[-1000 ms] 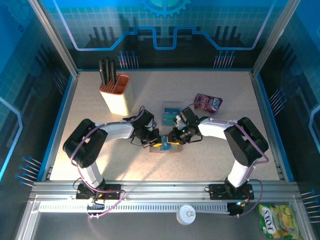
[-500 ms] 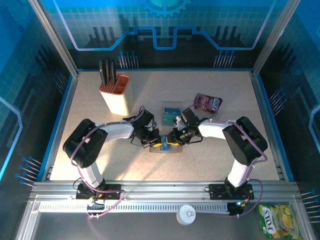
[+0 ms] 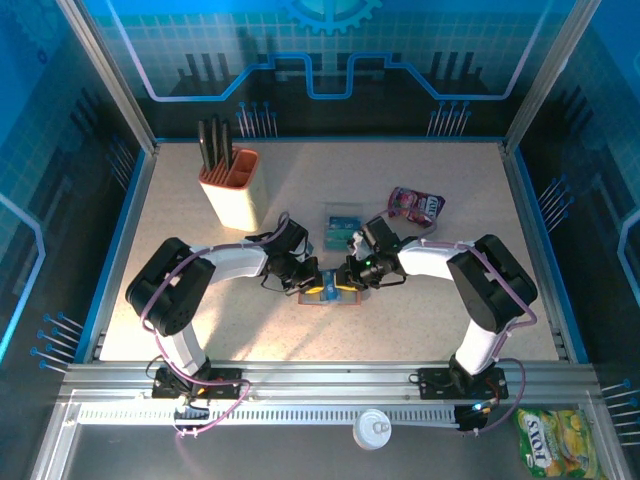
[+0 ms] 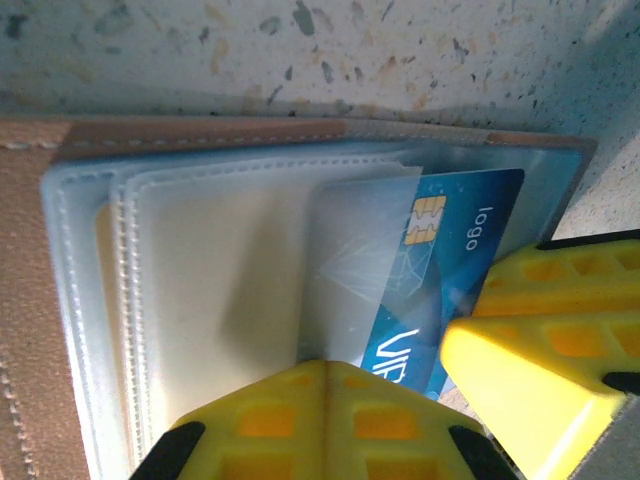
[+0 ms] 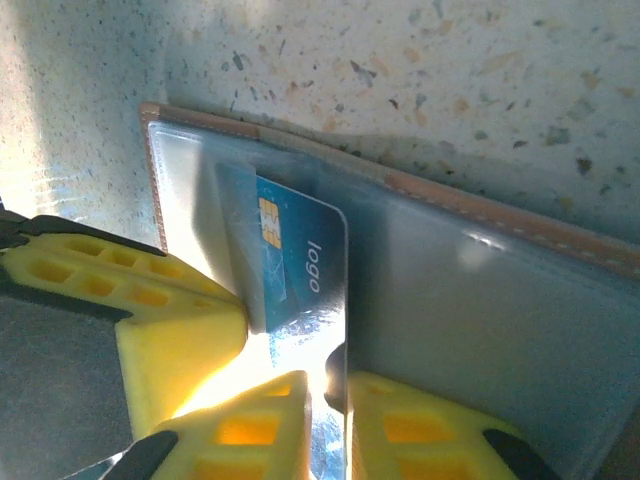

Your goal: Take the credit cards out of the card holder

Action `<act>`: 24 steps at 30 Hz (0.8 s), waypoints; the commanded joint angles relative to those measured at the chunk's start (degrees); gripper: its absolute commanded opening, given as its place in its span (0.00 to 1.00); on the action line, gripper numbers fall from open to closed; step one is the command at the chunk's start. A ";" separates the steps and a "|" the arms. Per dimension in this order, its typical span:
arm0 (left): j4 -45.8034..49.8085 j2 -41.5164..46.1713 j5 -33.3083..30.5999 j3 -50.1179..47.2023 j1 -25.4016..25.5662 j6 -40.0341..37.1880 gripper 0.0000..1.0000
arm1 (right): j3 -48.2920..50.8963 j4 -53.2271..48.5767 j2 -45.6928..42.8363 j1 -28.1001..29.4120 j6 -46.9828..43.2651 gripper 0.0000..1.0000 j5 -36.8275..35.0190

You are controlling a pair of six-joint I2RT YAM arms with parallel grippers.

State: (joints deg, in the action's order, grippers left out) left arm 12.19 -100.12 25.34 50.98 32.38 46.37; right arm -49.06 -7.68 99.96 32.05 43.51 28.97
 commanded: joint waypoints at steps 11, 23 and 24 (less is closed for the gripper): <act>2.29 0.53 -0.96 -0.27 0.01 -0.99 0.02 | 0.06 -0.84 -2.14 -0.64 -0.65 0.07 0.61; 2.16 0.90 -1.00 -0.68 -0.30 -1.00 0.02 | -0.18 -7.42 -5.37 -2.94 -4.35 0.03 -1.43; 2.23 0.89 -1.04 -0.74 -0.30 -1.02 0.02 | -0.37 -8.10 -5.68 -3.04 -4.71 0.03 -1.67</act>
State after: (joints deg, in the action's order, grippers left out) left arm 12.38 -100.01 25.12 50.92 32.36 46.37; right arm -49.06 -11.57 95.96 29.93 40.95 28.71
